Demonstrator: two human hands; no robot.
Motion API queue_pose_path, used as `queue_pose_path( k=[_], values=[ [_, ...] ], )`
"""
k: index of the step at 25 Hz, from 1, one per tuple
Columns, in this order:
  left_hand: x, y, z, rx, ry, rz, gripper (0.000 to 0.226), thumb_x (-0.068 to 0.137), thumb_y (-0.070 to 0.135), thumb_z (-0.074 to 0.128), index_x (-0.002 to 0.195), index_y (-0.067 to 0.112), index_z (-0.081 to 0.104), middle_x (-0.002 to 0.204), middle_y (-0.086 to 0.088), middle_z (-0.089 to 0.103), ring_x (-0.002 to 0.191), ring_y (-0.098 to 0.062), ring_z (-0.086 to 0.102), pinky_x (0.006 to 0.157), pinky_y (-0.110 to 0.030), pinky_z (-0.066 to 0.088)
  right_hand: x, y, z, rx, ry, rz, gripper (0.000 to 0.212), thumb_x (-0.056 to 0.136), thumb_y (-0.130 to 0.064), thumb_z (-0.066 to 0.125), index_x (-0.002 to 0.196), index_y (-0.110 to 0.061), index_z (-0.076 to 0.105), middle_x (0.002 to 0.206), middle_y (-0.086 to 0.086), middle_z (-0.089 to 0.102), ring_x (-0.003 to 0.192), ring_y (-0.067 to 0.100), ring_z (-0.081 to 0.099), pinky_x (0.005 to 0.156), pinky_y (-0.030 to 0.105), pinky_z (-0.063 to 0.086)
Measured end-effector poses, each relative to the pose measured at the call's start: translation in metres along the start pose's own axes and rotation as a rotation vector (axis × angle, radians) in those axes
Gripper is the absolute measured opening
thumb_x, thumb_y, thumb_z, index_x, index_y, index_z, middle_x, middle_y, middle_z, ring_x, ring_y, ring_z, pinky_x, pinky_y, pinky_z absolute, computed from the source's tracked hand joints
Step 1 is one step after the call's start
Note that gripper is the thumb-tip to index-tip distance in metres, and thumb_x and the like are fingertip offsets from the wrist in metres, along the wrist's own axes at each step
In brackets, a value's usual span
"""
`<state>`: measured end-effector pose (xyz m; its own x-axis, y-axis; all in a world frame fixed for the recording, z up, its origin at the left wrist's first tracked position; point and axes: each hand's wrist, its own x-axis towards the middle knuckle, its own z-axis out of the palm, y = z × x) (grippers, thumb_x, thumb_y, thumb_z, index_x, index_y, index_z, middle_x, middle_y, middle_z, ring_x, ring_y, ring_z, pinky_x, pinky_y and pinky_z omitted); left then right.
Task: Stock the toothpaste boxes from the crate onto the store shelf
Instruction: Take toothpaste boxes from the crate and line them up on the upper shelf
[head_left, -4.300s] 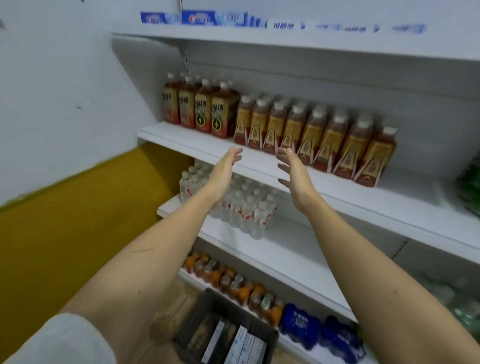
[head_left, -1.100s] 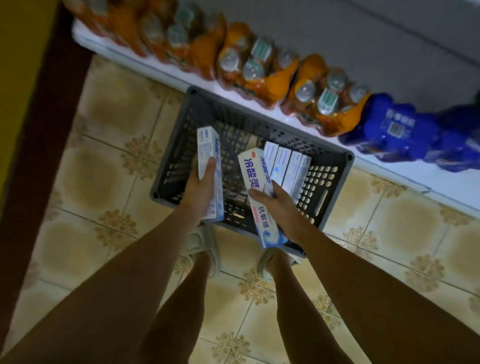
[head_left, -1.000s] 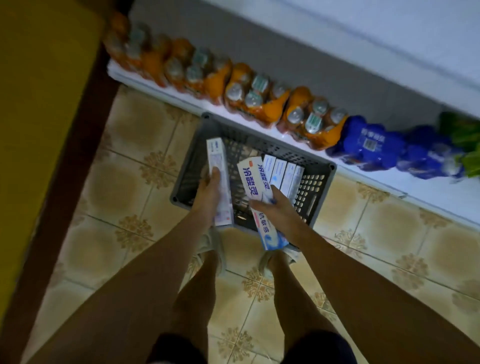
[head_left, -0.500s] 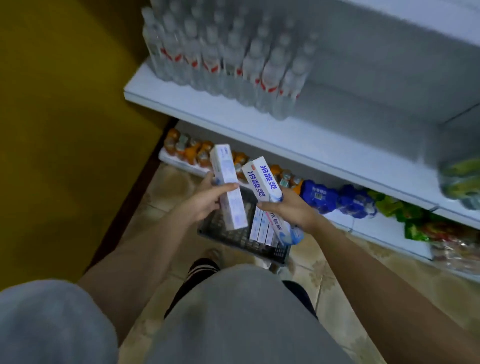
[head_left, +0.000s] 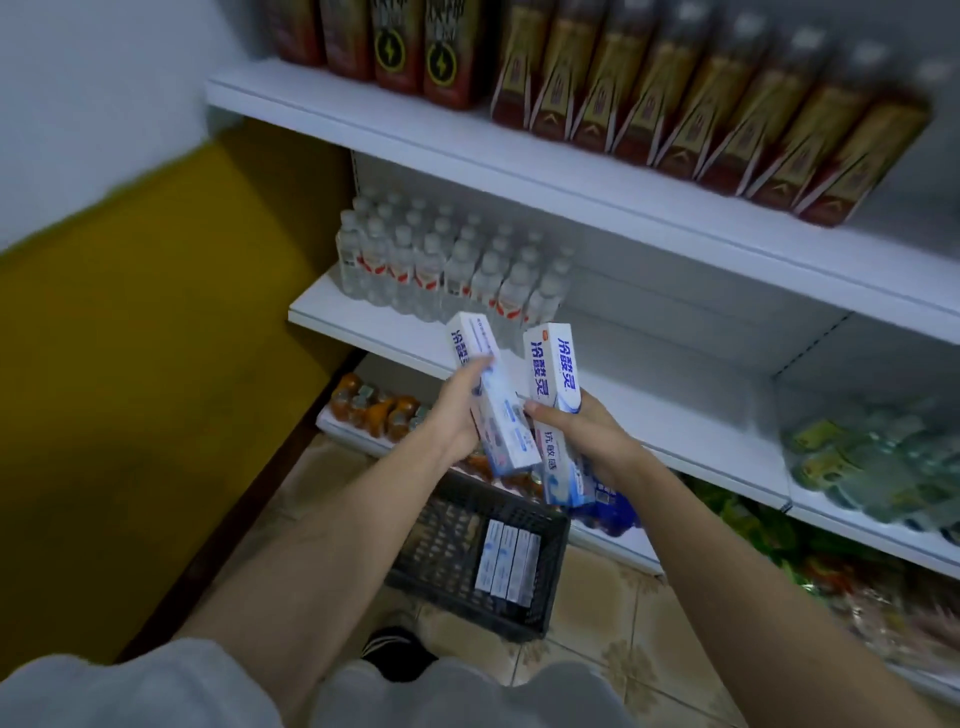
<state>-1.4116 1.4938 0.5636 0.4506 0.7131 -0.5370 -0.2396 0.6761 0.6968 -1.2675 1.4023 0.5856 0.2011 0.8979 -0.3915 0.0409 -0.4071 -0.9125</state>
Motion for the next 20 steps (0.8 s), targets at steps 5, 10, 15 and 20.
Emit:
queue_pose_path(
  k=[5,10,15,20],
  values=[
    [-0.053,0.013,0.051,-0.224,0.048,0.135,0.047,0.098,0.056,0.038,0.129,0.022,0.048,0.117,-0.01,0.063,0.096,-0.033,0.063,0.072,-0.045,0.053,-0.053,-0.022,-0.023,-0.051,0.003,-0.093,0.054,0.076,-0.039,0.081,0.12,-0.024,0.054,0.11,-0.002,0.072,0.098,0.02,0.071,0.08,0.037,0.056],
    [-0.093,0.024,0.077,-0.311,-0.026,0.244,0.038,0.098,0.029,0.056,0.132,0.011,0.053,0.109,-0.016,0.067,0.101,-0.033,0.064,0.078,-0.049,0.054,-0.087,-0.065,-0.035,-0.355,0.031,-0.196,0.064,0.068,-0.035,0.086,0.117,-0.02,0.049,0.101,-0.003,0.069,0.083,0.013,0.071,0.071,0.029,0.057],
    [-0.126,0.071,0.09,-0.034,-0.099,0.29,0.016,0.09,0.028,0.064,0.087,0.012,0.059,0.074,-0.005,0.063,0.073,-0.022,0.059,0.075,-0.038,0.05,-0.123,-0.109,-0.062,-0.471,0.011,-0.258,0.056,0.071,-0.034,0.084,0.114,-0.02,0.051,0.099,-0.003,0.07,0.084,0.015,0.071,0.076,0.032,0.056],
    [-0.158,0.181,0.091,0.877,-0.282,0.287,0.048,0.068,0.033,0.082,0.109,0.014,0.065,0.099,-0.008,0.074,0.094,-0.021,0.066,0.083,-0.038,0.055,-0.153,-0.17,-0.102,-0.638,0.012,-0.348,0.049,0.069,-0.033,0.085,0.106,-0.025,0.053,0.095,-0.005,0.07,0.082,0.012,0.068,0.074,0.029,0.053]
  ],
)
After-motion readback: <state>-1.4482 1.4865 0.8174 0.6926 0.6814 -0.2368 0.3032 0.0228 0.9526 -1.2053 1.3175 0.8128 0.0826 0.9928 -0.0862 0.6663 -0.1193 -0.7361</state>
